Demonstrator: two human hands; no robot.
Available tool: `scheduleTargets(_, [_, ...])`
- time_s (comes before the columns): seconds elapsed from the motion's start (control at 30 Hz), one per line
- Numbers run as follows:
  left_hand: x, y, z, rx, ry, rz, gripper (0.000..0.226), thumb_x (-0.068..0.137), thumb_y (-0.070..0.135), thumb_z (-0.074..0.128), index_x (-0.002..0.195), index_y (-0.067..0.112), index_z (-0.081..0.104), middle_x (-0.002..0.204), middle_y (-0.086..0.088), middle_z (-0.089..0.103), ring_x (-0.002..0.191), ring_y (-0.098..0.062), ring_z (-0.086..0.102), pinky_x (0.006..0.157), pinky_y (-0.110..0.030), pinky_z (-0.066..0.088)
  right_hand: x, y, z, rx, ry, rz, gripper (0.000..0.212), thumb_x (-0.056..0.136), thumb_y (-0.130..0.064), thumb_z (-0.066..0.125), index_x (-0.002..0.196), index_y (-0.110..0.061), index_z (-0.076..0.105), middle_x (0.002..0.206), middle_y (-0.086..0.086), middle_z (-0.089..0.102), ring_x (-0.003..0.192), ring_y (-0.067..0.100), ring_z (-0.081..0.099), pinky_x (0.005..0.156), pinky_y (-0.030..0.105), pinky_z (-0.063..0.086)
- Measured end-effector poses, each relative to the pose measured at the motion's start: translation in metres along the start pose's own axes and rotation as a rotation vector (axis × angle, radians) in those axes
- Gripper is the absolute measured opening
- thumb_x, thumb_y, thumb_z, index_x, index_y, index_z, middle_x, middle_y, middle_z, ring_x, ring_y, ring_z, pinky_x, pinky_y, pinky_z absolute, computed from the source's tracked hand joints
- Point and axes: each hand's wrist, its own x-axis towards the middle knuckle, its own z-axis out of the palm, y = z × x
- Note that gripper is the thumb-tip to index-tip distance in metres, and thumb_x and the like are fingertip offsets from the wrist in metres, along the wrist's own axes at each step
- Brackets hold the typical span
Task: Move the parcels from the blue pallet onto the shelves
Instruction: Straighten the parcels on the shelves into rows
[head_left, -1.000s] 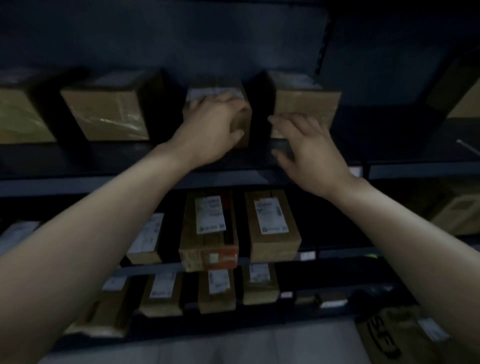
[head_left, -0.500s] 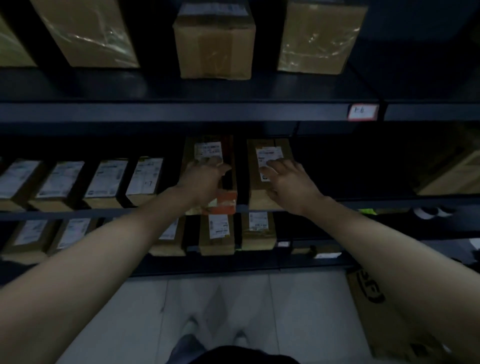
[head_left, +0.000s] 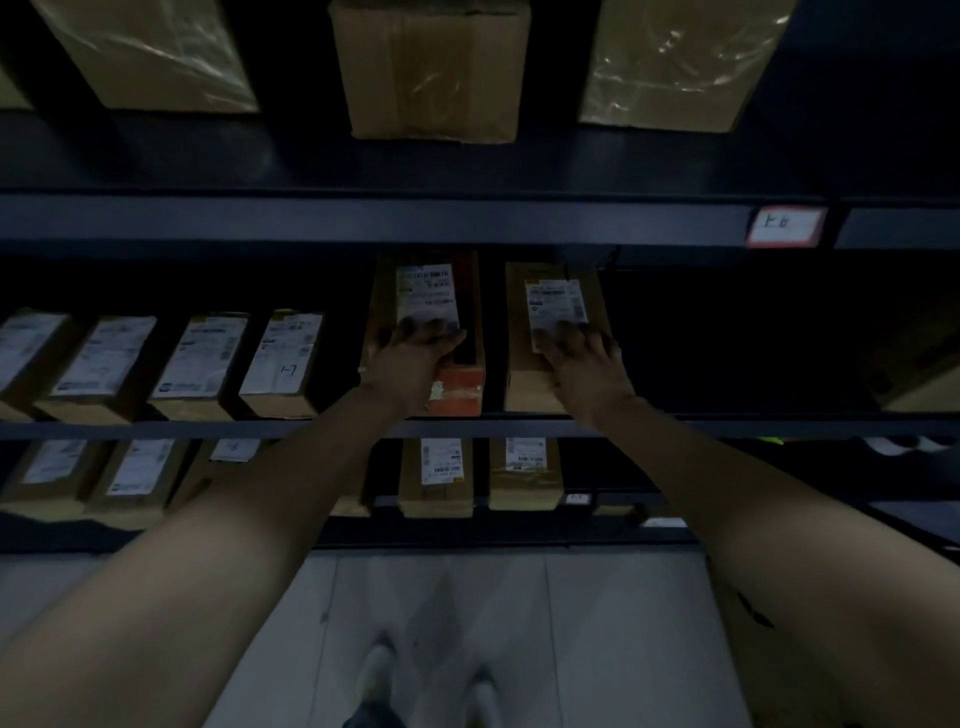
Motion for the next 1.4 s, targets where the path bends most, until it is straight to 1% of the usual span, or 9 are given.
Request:
scheduleTargets(0.23, [0.037,-0.010,-0.001,0.006,-0.027,0.022,0.085,0.087,0.023,0.064,0.151,0.033,0.009,0.160,0.003,0.006,0.146,-0.027,0.003,0.114,-0.040,0.006,0.045,0.016,-0.002,-0.005,-0.003,0.051,0.084,0.089,-0.022,0.060,0.153,-0.028,0.006,0.158,0.010,0.010,0.141,0.038,0.013,0.113,0.055,0.016])
scheduleTargets(0.4, [0.057,-0.010,0.005,-0.076,0.009,0.027,0.087,0.086,0.014,0.063,0.151,0.031,0.009,0.160,0.001,0.004,0.146,-0.028,-0.001,0.113,-0.036,0.000,0.064,0.027,0.000,0.029,-0.004,0.075,0.084,0.089,-0.018,0.057,0.154,-0.027,0.005,0.159,0.013,0.011,0.141,0.040,0.014,0.113,0.054,0.015])
scheduleTargets(0.6, [0.072,-0.010,0.007,-0.129,0.010,0.038,0.092,0.082,0.006,0.065,0.151,0.029,0.008,0.160,-0.001,0.001,0.146,-0.027,-0.004,0.110,-0.032,-0.006,0.070,0.030,0.003,0.048,0.031,0.074,0.074,0.094,-0.028,0.048,0.154,-0.026,0.005,0.160,0.008,0.006,0.144,0.035,0.008,0.116,0.052,0.012])
scheduleTargets(0.77, [0.071,-0.009,0.006,-0.092,0.025,0.023,0.096,0.082,0.005,0.065,0.151,0.030,0.003,0.160,0.000,0.000,0.146,-0.028,-0.004,0.115,-0.048,-0.001,0.054,0.012,0.003,0.084,0.082,0.090,0.082,0.088,-0.010,0.054,0.154,-0.020,0.005,0.158,0.015,0.010,0.143,0.038,0.010,0.114,0.053,0.007])
scheduleTargets(0.83, [0.063,-0.010,0.008,-0.021,0.116,0.010,0.091,0.084,0.010,0.062,0.152,0.028,0.002,0.160,-0.002,0.005,0.146,-0.028,0.000,0.116,-0.049,-0.001,0.044,-0.001,0.001,0.135,0.116,0.051,0.081,0.088,-0.009,0.056,0.154,-0.016,0.009,0.159,0.015,0.011,0.144,0.037,0.009,0.116,0.051,0.005])
scheduleTargets(0.93, [0.042,-0.013,0.016,0.025,0.254,-0.016,0.078,0.089,0.018,0.054,0.152,0.020,0.007,0.157,-0.008,0.016,0.144,-0.030,0.009,0.116,-0.047,-0.002,0.028,-0.021,-0.004,0.146,0.217,-0.055,0.069,0.090,-0.016,0.056,0.151,-0.011,0.024,0.155,0.015,0.027,0.140,0.035,0.024,0.114,0.046,0.015])
scheduleTargets(1.13, [-0.010,-0.066,0.021,0.022,0.315,-0.049,0.059,0.091,0.015,0.048,0.147,0.013,0.029,0.147,-0.013,0.034,0.136,-0.031,0.027,0.115,-0.044,0.004,0.022,-0.098,-0.031,0.225,0.353,-0.246,0.054,0.087,-0.010,0.062,0.138,-0.004,0.048,0.143,0.020,0.046,0.128,0.039,0.043,0.110,0.051,0.028])
scheduleTargets(1.23, [-0.042,-0.115,0.025,0.028,0.270,-0.134,0.063,0.090,0.019,0.051,0.148,0.013,0.026,0.150,-0.012,0.029,0.138,-0.029,0.024,0.114,-0.043,0.008,0.029,-0.156,-0.040,0.264,0.300,-0.353,0.053,0.093,-0.014,0.057,0.143,-0.006,0.041,0.149,0.017,0.038,0.133,0.037,0.036,0.108,0.048,0.031])
scheduleTargets(1.4, [-0.095,-0.201,0.035,0.045,0.198,-0.250,0.061,0.093,0.022,0.050,0.148,0.014,0.024,0.151,-0.011,0.026,0.140,-0.029,0.020,0.115,-0.044,0.008,0.048,-0.252,-0.035,0.187,0.197,-0.443,0.058,0.097,-0.029,0.049,0.149,-0.012,0.028,0.157,0.009,0.022,0.143,0.028,0.016,0.113,0.042,0.015])
